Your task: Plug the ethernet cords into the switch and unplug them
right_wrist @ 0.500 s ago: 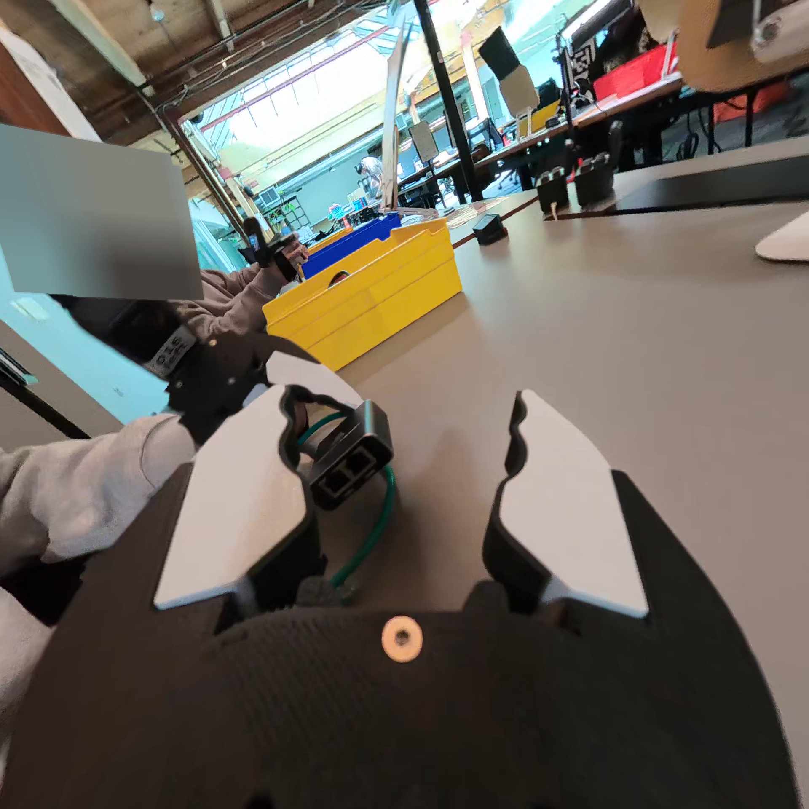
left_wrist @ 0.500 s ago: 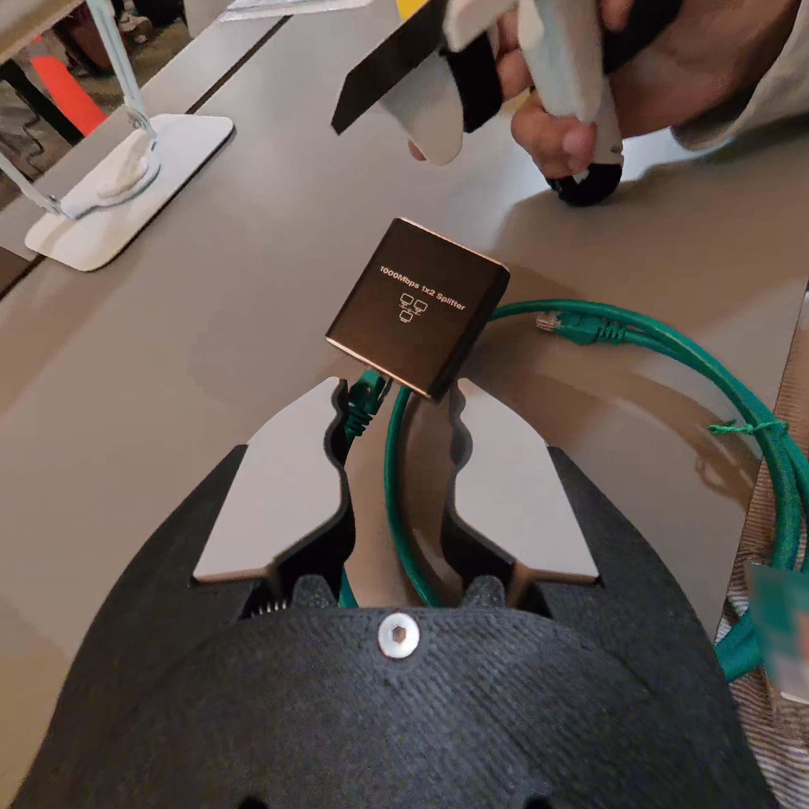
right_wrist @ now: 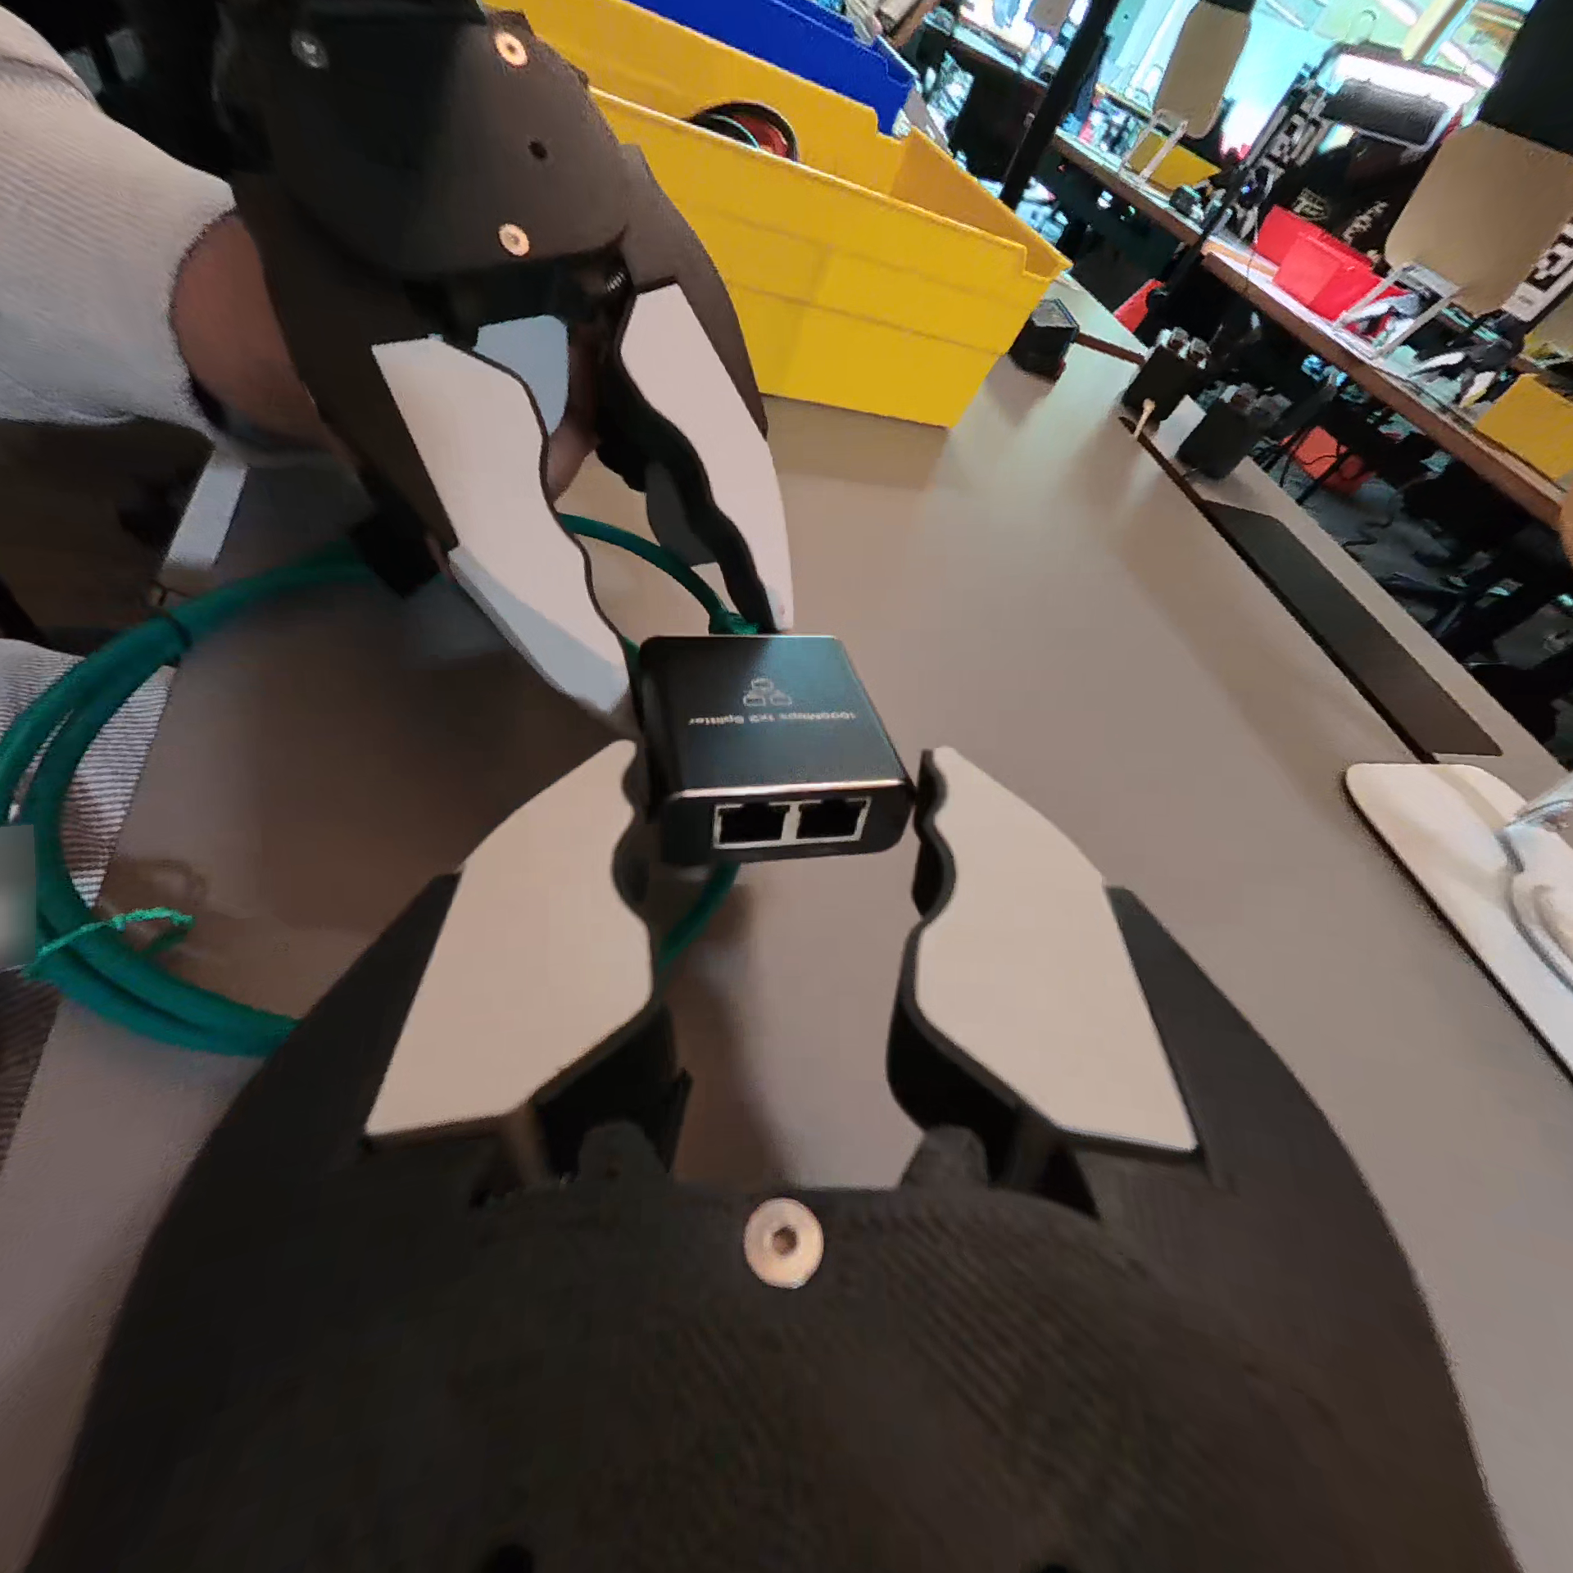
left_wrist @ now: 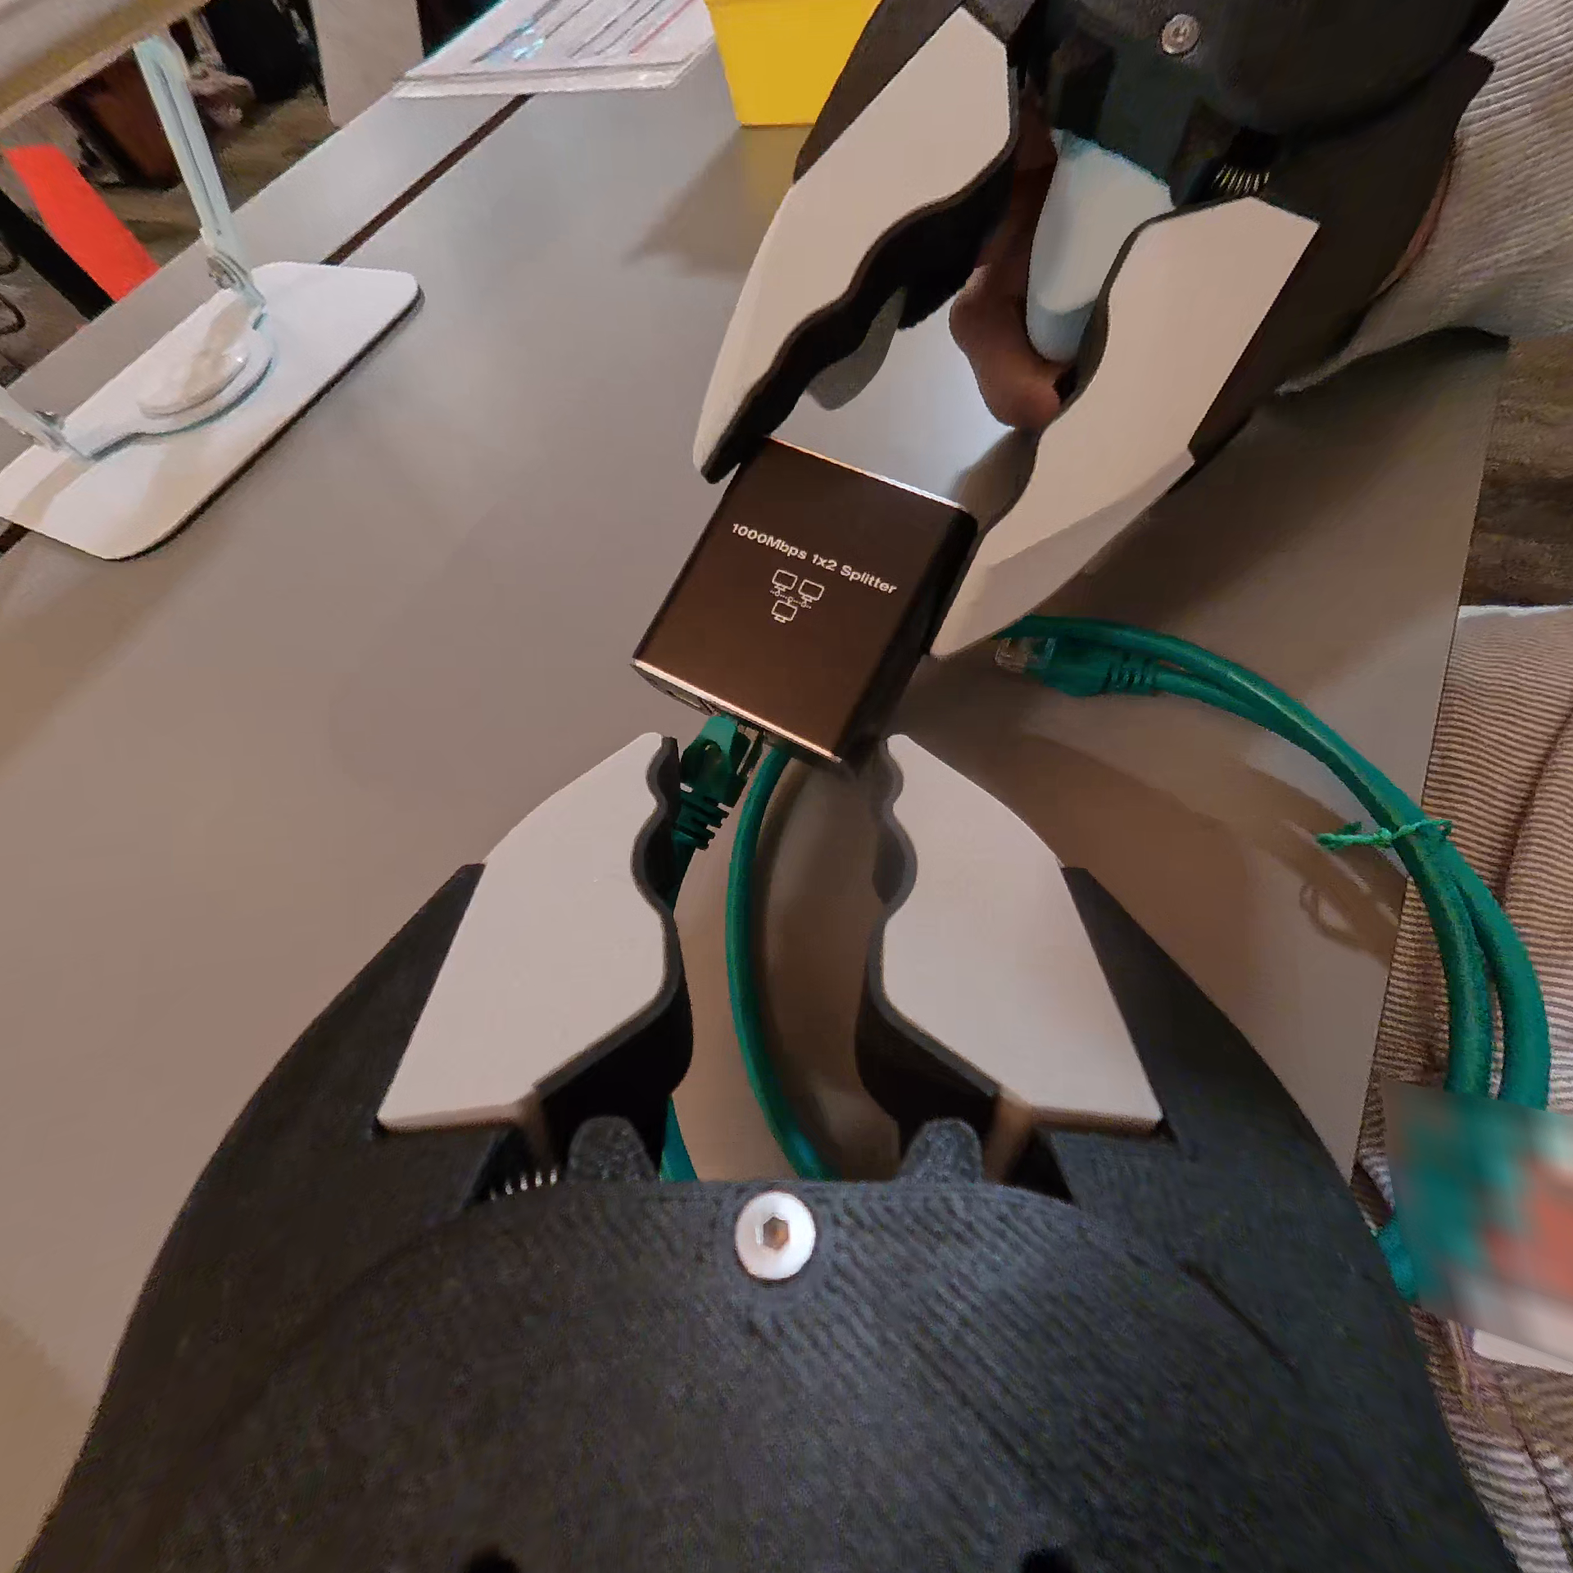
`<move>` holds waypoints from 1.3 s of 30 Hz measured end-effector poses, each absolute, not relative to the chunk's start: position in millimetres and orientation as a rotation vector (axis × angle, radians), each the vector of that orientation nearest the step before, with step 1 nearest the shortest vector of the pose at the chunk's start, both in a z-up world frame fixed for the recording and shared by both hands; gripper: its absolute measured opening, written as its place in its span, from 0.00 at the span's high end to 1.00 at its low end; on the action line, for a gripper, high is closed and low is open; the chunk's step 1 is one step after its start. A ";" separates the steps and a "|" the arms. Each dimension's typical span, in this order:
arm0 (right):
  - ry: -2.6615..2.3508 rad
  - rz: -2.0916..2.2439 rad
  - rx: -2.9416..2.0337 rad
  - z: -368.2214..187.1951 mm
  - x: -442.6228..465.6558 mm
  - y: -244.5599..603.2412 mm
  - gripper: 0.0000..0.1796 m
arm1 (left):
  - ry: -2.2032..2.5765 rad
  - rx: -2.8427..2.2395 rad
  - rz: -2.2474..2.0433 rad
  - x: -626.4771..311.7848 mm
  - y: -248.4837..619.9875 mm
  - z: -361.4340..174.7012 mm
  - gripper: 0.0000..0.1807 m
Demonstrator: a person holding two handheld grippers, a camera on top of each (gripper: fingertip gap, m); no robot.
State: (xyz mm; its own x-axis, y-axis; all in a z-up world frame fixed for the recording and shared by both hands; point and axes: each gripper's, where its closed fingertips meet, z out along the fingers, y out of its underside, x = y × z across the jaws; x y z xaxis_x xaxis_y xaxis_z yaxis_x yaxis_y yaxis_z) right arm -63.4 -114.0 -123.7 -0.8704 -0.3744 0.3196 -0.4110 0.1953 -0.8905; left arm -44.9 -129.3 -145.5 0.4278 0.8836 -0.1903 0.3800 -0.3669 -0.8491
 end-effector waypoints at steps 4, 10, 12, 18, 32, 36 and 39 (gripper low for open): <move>-2.443 1.822 0.768 -121.8 -67.0 -114.1 0.67 | -1.061 -1.900 0.866 -46.3 -128.2 -139.5 0.73; -2.452 1.836 0.722 -119.4 -79.4 -112.8 0.67 | -1.033 -1.852 0.990 -48.9 -131.6 -119.2 0.52; -2.460 1.884 0.743 -115.7 -77.2 -110.9 0.67 | -1.019 -1.868 0.967 -49.1 -128.2 -121.6 0.46; -2.469 1.967 0.901 -109.5 -72.0 -105.9 0.67 | -0.938 -2.011 0.857 -57.0 -114.9 -136.2 0.42; -2.594 2.256 0.817 -87.5 -97.6 -126.5 0.67 | -0.846 -1.723 0.539 -107.6 -112.6 -115.5 0.66; -2.490 2.318 0.501 -84.3 -128.1 -135.5 0.66 | -0.864 -1.685 0.736 -126.6 -139.2 -109.3 0.66; -2.372 2.446 0.312 -72.0 -146.9 -130.3 0.65 | -0.888 -1.644 0.838 -137.0 -160.7 -104.2 0.66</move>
State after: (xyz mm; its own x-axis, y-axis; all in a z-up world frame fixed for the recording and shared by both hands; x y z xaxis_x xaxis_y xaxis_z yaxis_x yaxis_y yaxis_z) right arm -146.9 -130.3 -72.0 -0.9446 -0.3219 -0.0638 0.0737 -0.0184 -0.9971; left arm -137.0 -160.7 -104.2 0.4816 0.8713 -0.0940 0.1445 -0.1848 -0.9721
